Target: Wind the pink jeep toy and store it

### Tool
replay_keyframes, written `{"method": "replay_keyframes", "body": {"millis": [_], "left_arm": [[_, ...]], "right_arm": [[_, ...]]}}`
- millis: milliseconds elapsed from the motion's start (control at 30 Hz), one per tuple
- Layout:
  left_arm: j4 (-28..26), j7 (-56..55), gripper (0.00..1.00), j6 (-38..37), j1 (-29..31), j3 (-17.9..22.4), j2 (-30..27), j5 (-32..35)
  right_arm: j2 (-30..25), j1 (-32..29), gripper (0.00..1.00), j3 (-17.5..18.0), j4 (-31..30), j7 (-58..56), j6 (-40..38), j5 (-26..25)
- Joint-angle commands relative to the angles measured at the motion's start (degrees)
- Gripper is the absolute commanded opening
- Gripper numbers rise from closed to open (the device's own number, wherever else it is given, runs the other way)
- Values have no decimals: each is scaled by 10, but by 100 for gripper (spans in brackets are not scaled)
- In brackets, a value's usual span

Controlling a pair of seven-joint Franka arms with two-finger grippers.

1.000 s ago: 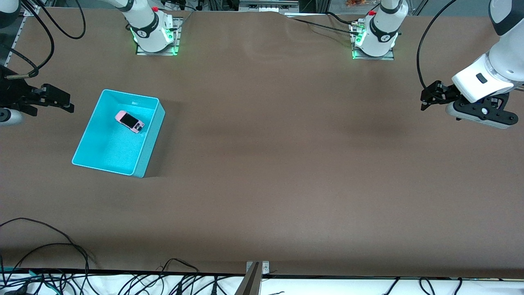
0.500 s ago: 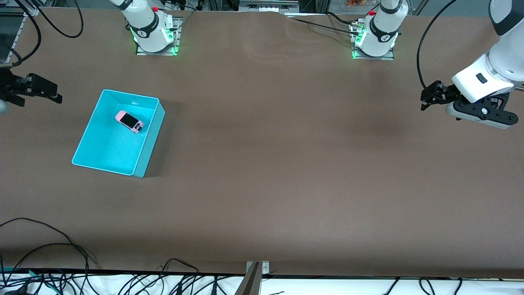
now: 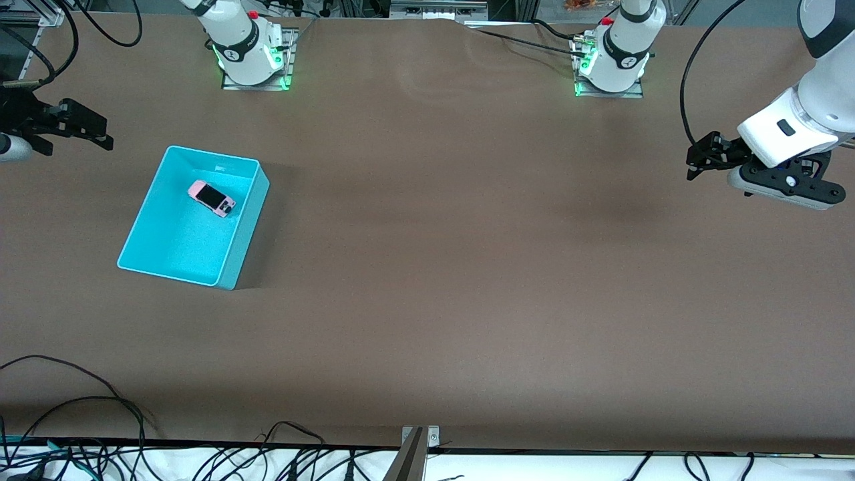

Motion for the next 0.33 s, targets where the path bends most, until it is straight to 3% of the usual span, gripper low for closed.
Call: {"method": "replay_keyframes", "body": {"millis": [0, 300], "left_arm": [[21, 2, 100, -15, -3, 6, 9, -9], [21, 3, 100, -15, -3, 6, 9, -9]], "right_arm": [[-4, -11, 100, 8, -9, 8, 8, -5], [-4, -11, 100, 6, -9, 5, 5, -5]]}}
